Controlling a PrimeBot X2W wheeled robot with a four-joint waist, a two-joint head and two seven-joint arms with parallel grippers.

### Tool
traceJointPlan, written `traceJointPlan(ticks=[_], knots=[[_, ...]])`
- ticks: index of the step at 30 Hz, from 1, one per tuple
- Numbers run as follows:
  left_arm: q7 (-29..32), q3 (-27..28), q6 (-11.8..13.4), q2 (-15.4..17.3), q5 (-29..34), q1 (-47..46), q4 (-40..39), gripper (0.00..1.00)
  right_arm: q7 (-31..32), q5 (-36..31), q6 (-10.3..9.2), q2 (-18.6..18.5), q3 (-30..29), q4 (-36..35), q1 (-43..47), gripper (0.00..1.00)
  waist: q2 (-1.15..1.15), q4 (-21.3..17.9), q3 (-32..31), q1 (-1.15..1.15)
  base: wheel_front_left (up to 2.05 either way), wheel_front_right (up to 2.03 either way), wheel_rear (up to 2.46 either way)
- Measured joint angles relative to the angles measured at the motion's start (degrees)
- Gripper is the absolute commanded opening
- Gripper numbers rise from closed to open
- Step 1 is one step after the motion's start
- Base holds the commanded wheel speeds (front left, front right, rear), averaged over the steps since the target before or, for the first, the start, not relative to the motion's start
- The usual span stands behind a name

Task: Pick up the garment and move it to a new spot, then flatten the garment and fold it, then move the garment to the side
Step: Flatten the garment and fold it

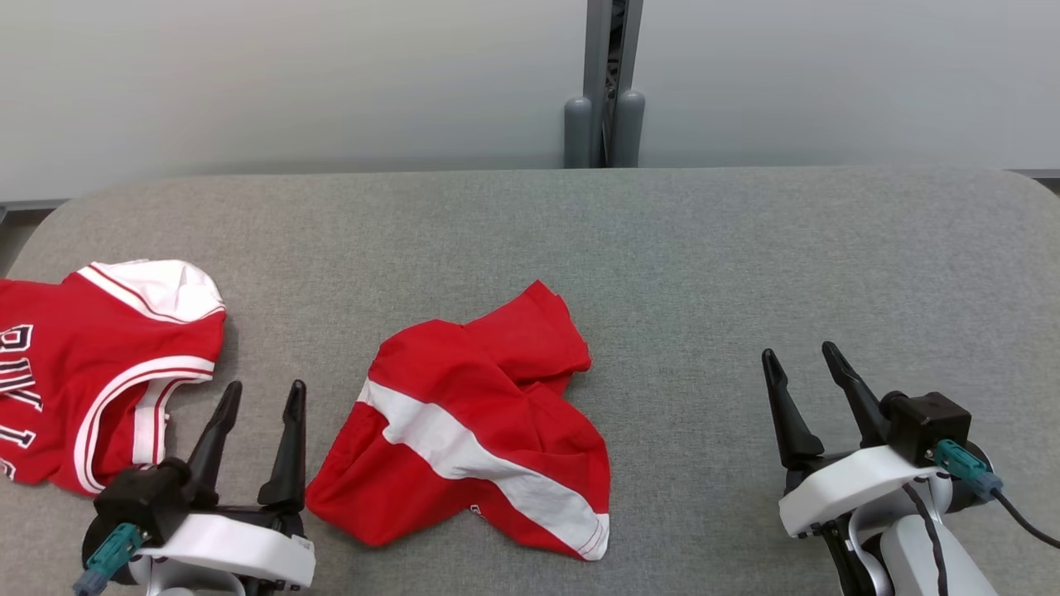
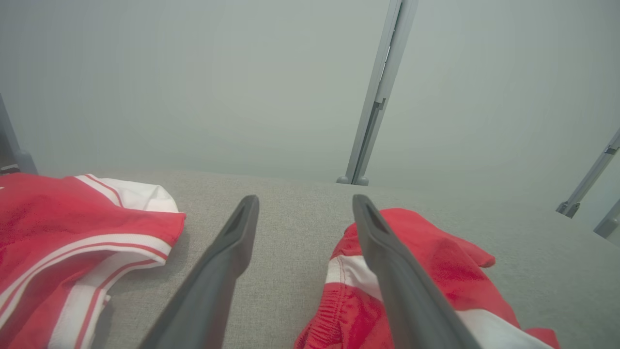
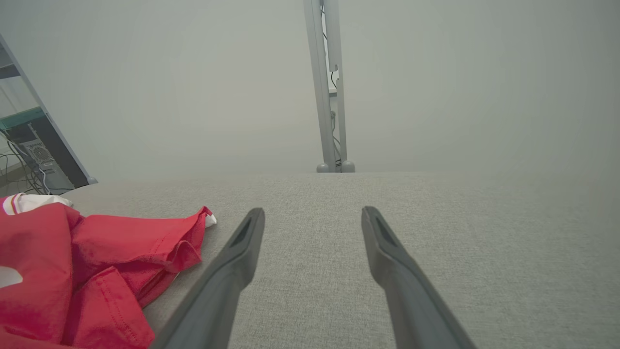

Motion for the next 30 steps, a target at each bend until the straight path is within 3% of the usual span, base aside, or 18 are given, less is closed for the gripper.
traceJointPlan(ticks=[6, 12, 30], knots=[[0.0, 6.01, -0.03, -2.53, 6.47, 2.38, -2.18, 1.0, 0.0, -0.53, 0.0, 0.02, -2.15, -0.94, 1.35, 1.0, 0.0, -1.27, -1.73, 0.0, 0.0, 0.0, 0.0], [0.0, 8.57, 0.2, -4.32, 11.23, 5.0, -3.81, 1.0, 0.0, -1.36, 0.0, -0.04, -3.86, -1.68, 3.68, 1.0, 0.0, -2.97, -3.41, 0.0, 0.0, 0.0, 0.0], [0.0, 8.81, 0.48, -2.93, 18.98, 8.05, -2.46, 1.0, 2.35, -2.34, 0.0, -0.58, -6.54, -4.27, 8.36, 1.0, 0.0, -3.2, -5.32, 0.0, 0.0, 0.0, 0.0]])
